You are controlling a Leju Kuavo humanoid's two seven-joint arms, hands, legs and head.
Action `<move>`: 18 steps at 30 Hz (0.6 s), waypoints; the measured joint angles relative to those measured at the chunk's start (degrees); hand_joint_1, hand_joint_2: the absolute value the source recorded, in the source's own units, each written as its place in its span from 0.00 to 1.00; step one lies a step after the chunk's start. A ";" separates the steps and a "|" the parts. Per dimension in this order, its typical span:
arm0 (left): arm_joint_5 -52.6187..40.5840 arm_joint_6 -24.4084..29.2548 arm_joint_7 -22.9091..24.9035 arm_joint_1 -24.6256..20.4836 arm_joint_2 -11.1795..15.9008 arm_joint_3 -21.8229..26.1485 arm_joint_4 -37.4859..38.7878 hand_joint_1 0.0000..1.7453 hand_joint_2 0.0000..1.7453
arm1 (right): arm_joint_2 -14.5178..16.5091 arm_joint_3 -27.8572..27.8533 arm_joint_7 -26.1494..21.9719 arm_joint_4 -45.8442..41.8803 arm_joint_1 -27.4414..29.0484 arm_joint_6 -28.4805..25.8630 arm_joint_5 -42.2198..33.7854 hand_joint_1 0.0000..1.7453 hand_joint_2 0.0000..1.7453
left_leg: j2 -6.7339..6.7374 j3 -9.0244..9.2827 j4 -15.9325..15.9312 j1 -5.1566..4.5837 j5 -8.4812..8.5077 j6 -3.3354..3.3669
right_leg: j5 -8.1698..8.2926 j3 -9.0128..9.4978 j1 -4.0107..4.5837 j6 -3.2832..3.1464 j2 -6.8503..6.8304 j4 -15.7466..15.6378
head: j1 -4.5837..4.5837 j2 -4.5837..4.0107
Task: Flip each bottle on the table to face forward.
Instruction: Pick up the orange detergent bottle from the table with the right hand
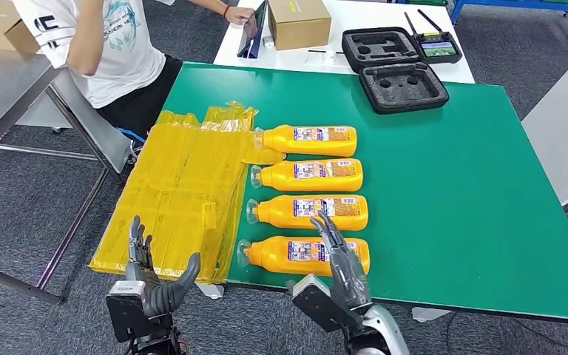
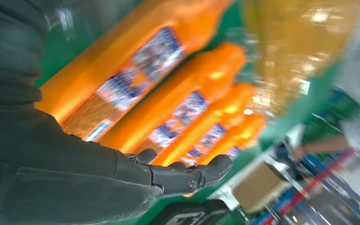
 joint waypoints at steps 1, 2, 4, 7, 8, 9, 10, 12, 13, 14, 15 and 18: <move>0.22 -0.16 -0.08 -0.23 0.00 0.07 0.13 0.00 1.00 | -1.22 0.00 1.28 -0.01 -0.62 1.30 0.45 0.00 1.00 | 0.00 0.00 0.00 -0.01 0.00 0.00 | 0.00 0.01 0.00 0.00 0.00 0.00 | 0.01 0.01; 0.37 -0.24 -0.16 -0.48 0.00 0.16 0.28 0.00 1.00 | -2.47 -0.01 2.32 -0.01 -1.21 2.53 0.68 0.00 1.00 | 0.00 0.00 0.00 -0.02 0.01 0.01 | 0.01 0.02 -0.01 0.01 0.00 0.00 | 0.01 0.01; 0.49 -0.33 -0.26 -0.91 -0.01 0.34 0.58 0.00 1.00 | -4.73 -0.02 3.62 0.00 -2.24 4.27 0.80 0.00 1.00 | 0.00 0.00 0.01 -0.03 0.01 0.02 | 0.03 0.04 -0.02 0.02 0.00 0.00 | 0.01 0.01; 0.54 -0.47 -0.25 -1.21 -0.01 0.62 0.83 0.00 1.00 | -7.71 0.17 5.47 0.21 -4.27 6.34 0.25 0.00 1.00 | 0.00 0.00 0.01 -0.04 0.02 0.04 | 0.06 0.03 -0.03 0.00 0.01 0.00 | -0.01 0.01; 0.61 -0.55 -0.21 -1.33 -0.01 0.68 0.87 0.00 1.00 | -8.80 0.32 6.29 0.50 -5.26 7.40 -0.40 0.00 1.00 | 0.01 0.01 0.01 -0.04 0.03 0.04 | 0.06 0.03 -0.03 0.00 0.00 0.00 | -0.01 0.01; 0.75 -0.65 -0.18 -1.49 -0.01 0.74 0.91 0.00 1.00 | -9.95 0.50 7.02 0.95 -6.32 8.53 -1.22 0.00 1.00 | 0.00 0.01 0.02 -0.04 0.04 0.05 | 0.06 0.04 -0.02 0.00 0.00 0.00 | -0.01 0.01; 0.92 -0.78 -0.16 -1.70 0.00 0.79 0.99 0.00 1.00 | -11.11 0.68 7.56 1.55 -7.37 9.57 -2.04 0.00 1.00 | -0.01 0.01 0.02 -0.04 0.05 0.06 | 0.06 0.04 -0.02 0.00 -0.02 0.00 | 0.00 0.01; 1.24 -1.00 -0.15 -2.17 0.03 0.84 1.26 0.00 1.00 | -13.07 1.08 8.05 2.85 -8.99 10.94 -3.20 0.00 1.00 | -0.02 0.01 0.02 -0.04 0.06 0.08 | 0.06 0.06 -0.02 0.00 -0.03 0.00 | 0.01 0.01; 1.38 -1.07 -0.15 -2.42 0.06 0.86 1.43 0.00 1.00 | -13.91 1.32 8.14 3.48 -9.57 11.38 -3.56 0.00 1.00 | -0.03 0.01 0.02 -0.04 0.07 0.08 | 0.06 0.07 -0.02 0.00 -0.04 0.00 | 0.00 0.01; 1.49 -1.09 -0.17 -2.67 0.09 0.87 1.61 0.00 1.00 | -14.58 1.57 8.17 4.04 -10.00 11.72 -3.81 0.00 1.00 | -0.03 0.01 0.02 -0.04 0.06 0.08 | 0.07 0.07 -0.02 0.01 -0.03 0.00 | -0.01 0.01; 1.58 -1.10 -0.19 -2.88 0.11 0.87 1.75 0.00 1.00 | -15.14 1.83 8.19 4.55 -10.36 12.00 -4.00 0.00 1.00 | -0.03 0.01 0.02 -0.04 0.06 0.08 | 0.07 0.07 -0.02 0.01 -0.03 0.00 | -0.01 0.01; 1.70 -1.10 -0.21 -3.44 0.20 0.87 2.15 0.00 1.00 | -16.54 2.63 8.03 6.17 -11.48 13.01 -5.01 0.00 1.00 | -0.02 0.01 0.02 -0.04 0.06 0.08 | 0.07 0.06 -0.02 0.01 -0.03 0.00 | -0.01 0.01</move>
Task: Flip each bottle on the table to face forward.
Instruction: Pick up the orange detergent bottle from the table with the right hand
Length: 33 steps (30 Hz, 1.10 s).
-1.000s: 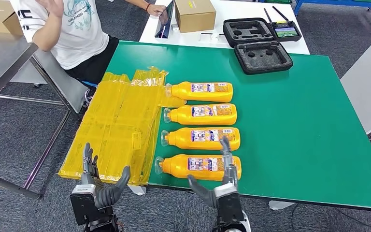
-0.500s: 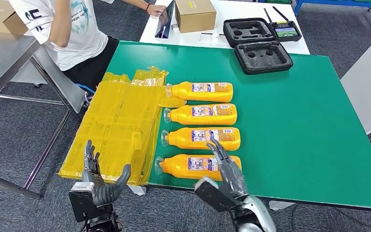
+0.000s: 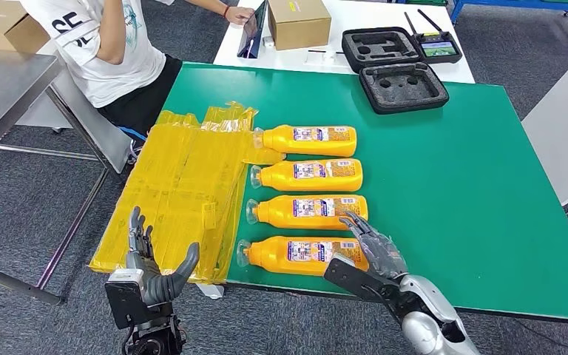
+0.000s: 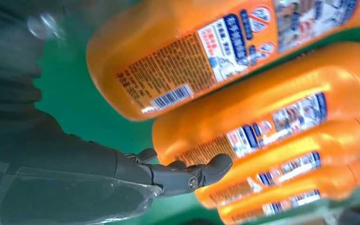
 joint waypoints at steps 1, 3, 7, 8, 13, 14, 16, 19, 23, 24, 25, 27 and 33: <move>0.06 0.01 -0.01 -0.20 0.03 0.00 0.15 0.00 1.00 | -0.42 0.28 -0.19 0.57 -0.43 0.47 -0.69 0.00 1.00 | 0.00 0.00 0.00 0.00 0.00 0.00 | 0.00 0.00 0.00 0.00 0.00 0.00 | 0.00 0.00; 0.22 0.02 -0.02 -0.48 0.09 0.00 0.36 0.00 1.00 | -0.93 0.65 -0.58 1.37 -1.03 1.17 -1.88 0.00 1.00 | 0.00 0.00 0.00 0.00 0.00 0.00 | 0.00 0.00 0.00 0.00 0.00 0.00 | 0.01 0.00; 0.30 0.02 -0.02 -0.54 0.10 0.00 0.40 0.00 1.00 | -1.06 0.74 -0.70 1.59 -1.19 1.32 -2.21 0.00 1.00 | 0.01 0.00 0.00 0.00 0.00 0.00 | -0.01 0.00 0.00 0.00 0.00 0.00 | 0.01 0.00; 0.30 0.02 -0.02 -0.54 0.10 0.00 0.40 0.00 1.00 | -1.06 0.74 -0.70 1.59 -1.20 1.32 -2.21 0.00 1.00 | 0.01 0.00 0.00 0.00 0.00 0.00 | -0.01 0.00 0.00 0.00 0.00 0.00 | 0.01 0.00; 1.33 0.56 -0.56 -1.02 0.34 -0.04 1.16 0.00 1.00 | -2.35 2.79 -1.42 4.01 -2.86 1.88 -3.62 0.00 1.00 | 0.01 0.00 0.00 0.00 0.00 0.00 | 0.00 0.00 0.00 0.00 0.00 0.00 | 0.01 0.00; 1.92 0.97 -1.00 -1.18 0.45 -0.06 1.41 0.00 1.00 | -2.68 3.95 -1.73 4.97 -3.39 1.96 -3.74 0.00 1.00 | 0.01 -0.01 0.00 0.00 0.00 0.00 | 0.00 0.00 0.00 0.00 0.00 0.00 | 0.00 0.00; 2.93 1.92 -1.90 -1.31 0.61 -0.09 1.77 0.00 1.00 | -2.98 6.02 -2.20 6.65 -4.40 1.98 -3.48 0.00 1.00 | 0.01 -0.01 0.00 0.00 -0.01 0.00 | 0.00 0.00 0.00 0.00 0.00 0.00 | -0.01 0.00; 3.10 2.39 -2.61 -1.35 0.69 -0.18 1.93 0.00 1.00 | -2.99 7.32 -2.31 8.07 -5.85 2.28 -3.46 0.00 1.00 | 0.02 0.00 0.00 0.01 0.00 0.00 | 0.00 -0.01 0.01 0.00 0.00 0.00 | -0.01 0.00; 3.09 2.73 -2.81 -1.47 0.83 -0.20 2.15 0.00 1.00 | -3.05 8.46 -2.41 9.35 -6.82 2.62 -3.51 0.00 1.00 | 0.01 0.00 0.00 0.00 0.00 0.00 | 0.00 0.00 0.00 0.00 0.00 0.00 | 0.00 0.00; 3.05 2.78 -2.82 -1.53 0.86 -0.20 2.19 0.00 1.00 | -3.11 8.68 -2.43 9.56 -6.96 2.64 -3.55 0.00 1.00 | 0.01 0.00 0.00 0.00 0.00 0.00 | 0.00 0.00 0.00 0.00 0.00 0.00 | 0.00 0.00; 3.00 2.81 -2.85 -1.64 0.90 -0.21 2.26 0.00 1.00 | -3.18 8.88 -2.46 9.73 -7.09 2.66 -3.61 0.00 1.00 | 0.02 0.00 0.00 0.00 0.00 0.00 | 0.00 0.00 0.00 0.00 0.00 0.00 | -0.01 0.00; 2.91 2.87 -2.88 -1.98 1.00 -0.25 2.50 0.00 1.00 | -3.29 9.24 -2.53 10.10 -7.38 2.75 -3.78 0.01 1.00 | 0.02 0.00 0.00 0.00 0.00 0.00 | 0.00 0.00 0.00 0.00 0.00 0.00 | -0.01 0.00; 3.40 2.99 -3.08 -2.68 1.13 -0.44 3.29 0.00 1.00 | -3.46 10.03 -2.68 11.68 -8.49 2.90 -4.08 0.73 1.00 | 0.02 0.02 0.00 0.00 0.00 0.00 | 0.00 0.00 0.00 0.00 0.01 0.00 | -0.01 0.00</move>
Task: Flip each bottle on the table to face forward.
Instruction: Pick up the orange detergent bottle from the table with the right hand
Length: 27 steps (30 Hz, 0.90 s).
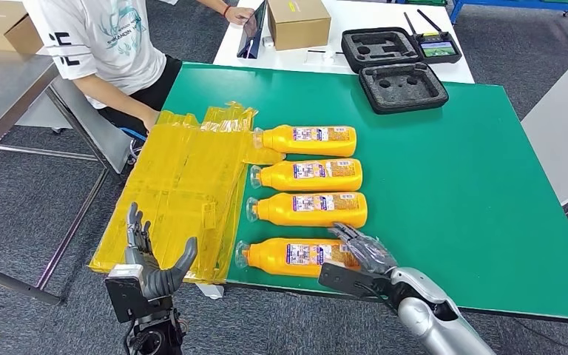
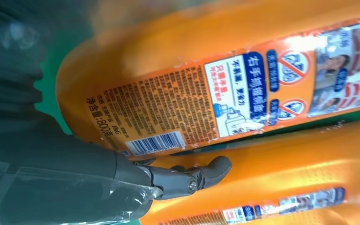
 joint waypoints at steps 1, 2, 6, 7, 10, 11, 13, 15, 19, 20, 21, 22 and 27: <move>0.16 0.03 -0.03 -0.03 0.00 -0.01 0.13 0.00 1.00 | -0.10 0.12 -0.01 0.28 -0.18 0.07 -0.08 0.82 1.00 | 0.00 0.00 0.00 0.00 0.00 0.00 | 0.00 0.00 0.00 0.00 0.00 0.00 | 0.00 -0.01; 0.35 0.06 -0.04 -0.05 0.00 -0.02 0.25 0.00 1.00 | -0.21 0.20 -0.03 0.51 -0.32 0.14 -0.19 0.88 1.00 | 0.00 0.00 0.00 0.00 0.00 0.00 | 0.00 0.00 0.00 0.00 0.00 0.00 | 0.00 -0.01; 0.82 0.21 -0.03 -0.02 0.02 -0.02 0.38 0.00 1.00 | -0.51 0.43 -0.16 1.13 -0.72 0.46 -0.54 1.00 1.00 | 0.00 0.01 0.00 0.00 0.00 0.00 | 0.00 0.01 0.00 0.00 -0.01 0.00 | 0.00 0.00; 0.99 0.24 -0.02 0.00 0.02 -0.02 0.40 0.00 1.00 | -0.58 0.51 -0.20 1.26 -0.79 0.54 -0.55 1.00 1.00 | 0.00 0.01 0.00 0.00 0.00 0.00 | 0.00 0.02 0.00 0.00 -0.01 0.00 | 0.00 0.00; 1.43 0.18 0.01 0.13 0.02 -0.02 0.51 0.00 1.00 | -0.73 0.74 -0.28 1.60 -0.95 0.71 -0.54 1.00 1.00 | 0.00 0.01 0.00 0.00 0.00 0.00 | 0.00 0.03 -0.01 0.00 -0.01 0.00 | 0.01 0.00; 1.48 0.16 0.01 0.18 0.02 -0.02 0.54 0.00 1.00 | -0.77 0.81 -0.29 1.68 -0.99 0.74 -0.53 1.00 1.00 | 0.00 0.01 0.00 0.00 0.00 0.00 | 0.00 0.03 -0.01 0.00 -0.01 0.00 | 0.01 0.00; 1.58 0.13 0.02 0.31 0.02 -0.02 0.55 0.00 1.00 | -0.83 0.93 -0.36 1.80 -1.05 0.75 -0.52 1.00 1.00 | 0.00 0.01 0.00 0.00 0.00 0.00 | 0.00 0.03 -0.01 0.00 -0.01 0.00 | 0.01 0.00; 1.64 0.13 0.04 0.49 0.02 -0.02 0.55 0.00 1.00 | -0.84 0.98 -0.92 1.88 -1.06 0.71 -0.90 1.00 1.00 | 0.00 0.01 0.00 0.00 0.00 0.00 | 0.00 0.03 -0.01 0.00 -0.01 0.00 | 0.01 0.00; 1.90 0.00 0.02 0.65 0.02 -0.04 0.55 0.00 1.00 | -0.53 0.91 -6.78 1.91 -0.48 -0.70 -5.14 1.00 1.00 | -0.01 0.01 0.00 0.00 0.00 0.00 | 0.00 0.03 0.00 0.00 -0.01 0.00 | 0.00 0.00; 2.01 -0.12 0.00 0.66 0.02 -0.05 0.56 0.00 1.00 | -0.26 0.79 -9.61 1.85 -0.08 -1.38 -7.04 1.00 1.00 | -0.01 0.00 0.00 0.00 0.00 0.00 | 0.00 0.02 0.00 0.00 -0.01 0.00 | 0.01 0.00; 2.19 -0.37 -0.03 0.66 0.02 -0.07 0.58 0.00 1.00 | 0.13 0.60 -12.88 1.74 0.35 -2.04 -9.28 1.00 1.00 | -0.01 -0.01 0.00 0.01 0.00 0.00 | 0.00 0.01 0.01 0.00 -0.01 0.01 | 0.00 0.00; 2.36 -0.66 -0.05 0.64 0.02 -0.08 0.62 0.00 1.00 | 0.62 0.31 -16.20 1.54 0.75 -2.61 -11.59 1.00 1.00 | -0.01 -0.01 0.00 0.01 0.00 0.00 | 0.00 0.00 0.01 0.00 0.00 0.01 | 0.01 0.00; 3.03 -2.03 -0.05 0.53 -0.01 -0.26 0.65 0.00 1.00 | 5.01 -2.12 -27.81 -0.57 2.64 -4.27 -21.92 1.00 1.00 | 0.01 0.00 0.00 0.02 -0.01 -0.01 | -0.01 -0.01 0.02 -0.01 0.01 0.01 | 0.00 0.00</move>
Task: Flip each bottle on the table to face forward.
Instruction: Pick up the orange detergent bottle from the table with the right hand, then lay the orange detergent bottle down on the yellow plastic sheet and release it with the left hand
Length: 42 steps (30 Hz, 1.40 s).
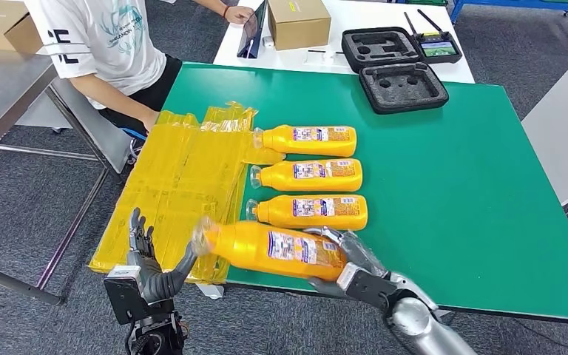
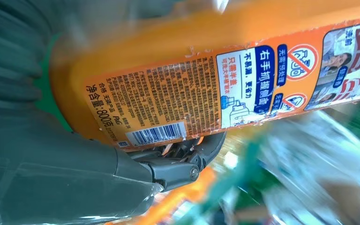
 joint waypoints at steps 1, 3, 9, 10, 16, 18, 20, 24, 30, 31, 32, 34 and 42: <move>-0.07 -0.21 0.00 0.00 -0.01 0.00 -0.05 0.00 1.00 | 1.20 -0.46 -1.07 -0.50 0.46 -0.43 -1.18 1.00 1.00 | 0.00 0.00 0.00 0.00 0.00 0.00 | 0.00 0.00 0.00 0.00 0.00 0.00 | 0.01 0.00; -0.24 -0.95 -0.01 0.01 -0.02 0.00 -0.30 0.00 1.00 | 3.65 -1.13 -2.49 -1.54 1.47 -1.11 -2.97 1.00 1.00 | 0.00 0.00 -0.01 0.00 0.00 0.00 | 0.00 0.00 0.00 0.00 0.00 0.00 | 0.00 0.00; 1.20 -5.30 -0.02 -0.33 -0.04 -0.20 -1.33 0.00 1.00 | 10.11 -2.21 -3.34 -2.51 2.73 -1.83 -6.96 1.00 1.00 | 0.01 0.00 -0.01 0.00 0.01 0.00 | -0.01 -0.01 -0.01 -0.01 0.00 0.00 | 0.01 0.00; 1.70 -6.21 0.00 -0.42 -0.03 -0.33 -1.53 0.00 1.00 | 10.98 -2.48 -3.32 -2.34 2.74 -1.83 -7.47 1.00 1.00 | 0.01 0.00 -0.01 0.00 0.01 0.00 | 0.00 -0.01 -0.01 -0.01 0.00 0.00 | 0.01 0.00; 4.35 -13.18 -0.03 -0.65 0.20 -2.07 -3.24 0.00 1.00 | 14.88 -5.34 -3.99 1.09 3.03 0.21 -10.14 1.00 1.00 | 0.00 0.00 -0.01 -0.01 0.01 0.00 | 0.00 0.00 -0.02 0.00 0.00 0.00 | 0.01 0.00; 4.25 -14.97 -0.04 -0.60 0.33 -3.08 -3.87 0.00 1.00 | 15.92 -6.27 -4.45 2.63 3.28 0.85 -10.35 1.00 1.00 | 0.00 0.00 -0.01 -0.01 0.01 0.00 | 0.00 0.00 -0.02 0.00 0.00 0.00 | 0.01 0.00; 3.81 -16.49 -0.04 -0.50 0.52 -4.22 -4.49 0.00 1.00 | 16.83 -7.10 -4.81 4.04 3.53 1.41 -10.46 1.00 1.00 | 0.00 -0.01 -0.01 -0.01 0.01 -0.01 | 0.00 -0.01 -0.01 0.00 0.00 0.00 | 0.00 0.00; 1.51 -18.45 -0.04 -0.04 0.93 -6.10 -5.58 0.00 1.00 | 18.22 -8.49 -5.12 6.25 3.81 2.71 -10.42 1.00 1.00 | 0.00 -0.01 -0.01 -0.01 0.00 -0.01 | -0.01 -0.03 -0.01 -0.01 0.00 0.00 | 0.01 -0.01; -2.04 -19.56 0.01 -0.27 1.38 -8.15 -5.72 0.00 1.00 | 19.86 -9.50 -5.02 8.91 3.80 3.65 -8.80 1.00 1.00 | 0.00 -0.01 -0.01 -0.01 0.00 -0.01 | -0.01 -0.03 -0.01 -0.01 0.00 0.00 | 0.01 0.00; -2.63 -19.41 0.07 -0.66 1.42 -8.33 -5.35 0.00 1.00 | 20.12 -9.53 -4.86 9.26 3.80 3.57 -8.03 1.00 1.00 | 0.00 -0.01 -0.01 -0.01 0.00 -0.01 | -0.01 -0.02 -0.01 -0.01 0.00 0.00 | 0.01 0.00; -3.27 -19.11 0.14 -1.15 1.46 -8.48 -4.89 0.00 1.00 | 20.45 -9.53 -4.69 9.62 3.80 3.44 -7.24 1.00 1.00 | 0.00 -0.01 -0.01 -0.01 0.01 -0.01 | -0.01 -0.02 -0.01 -0.01 0.00 0.00 | 0.01 0.00; -4.25 -18.62 0.48 -2.08 1.54 -8.62 -4.02 0.00 1.00 | 21.08 -9.50 -4.35 10.20 3.81 3.21 -6.07 1.00 1.00 | 0.00 -0.01 -0.01 -0.01 0.01 -0.01 | 0.00 -0.02 -0.01 -0.01 0.00 0.00 | 0.01 0.00; -2.07 -22.36 4.07 -5.01 1.90 -8.46 1.47 0.00 1.00 | 23.50 -7.54 -3.15 13.49 3.32 3.68 -0.62 1.00 1.00 | 0.00 -0.02 -0.01 -0.01 0.01 -0.02 | 0.00 -0.02 -0.01 -0.01 0.00 0.01 | 0.01 -0.01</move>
